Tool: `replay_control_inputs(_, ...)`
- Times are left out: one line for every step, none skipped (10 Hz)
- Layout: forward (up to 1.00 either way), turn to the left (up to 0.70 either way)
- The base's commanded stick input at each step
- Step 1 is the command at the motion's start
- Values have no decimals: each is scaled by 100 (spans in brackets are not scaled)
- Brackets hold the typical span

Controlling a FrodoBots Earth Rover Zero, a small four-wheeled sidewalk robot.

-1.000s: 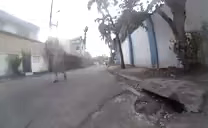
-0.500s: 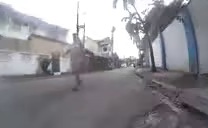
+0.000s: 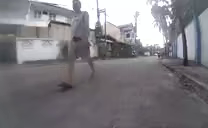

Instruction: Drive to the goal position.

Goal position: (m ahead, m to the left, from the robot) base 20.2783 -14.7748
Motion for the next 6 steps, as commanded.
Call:
replay_control_inputs(100, -18)
replay_control_inputs(100, -35)
replay_control_inputs(100, -40)
replay_control_inputs(100, -40)
replay_control_inputs(100, -40)
replay_control_inputs(100, -40)
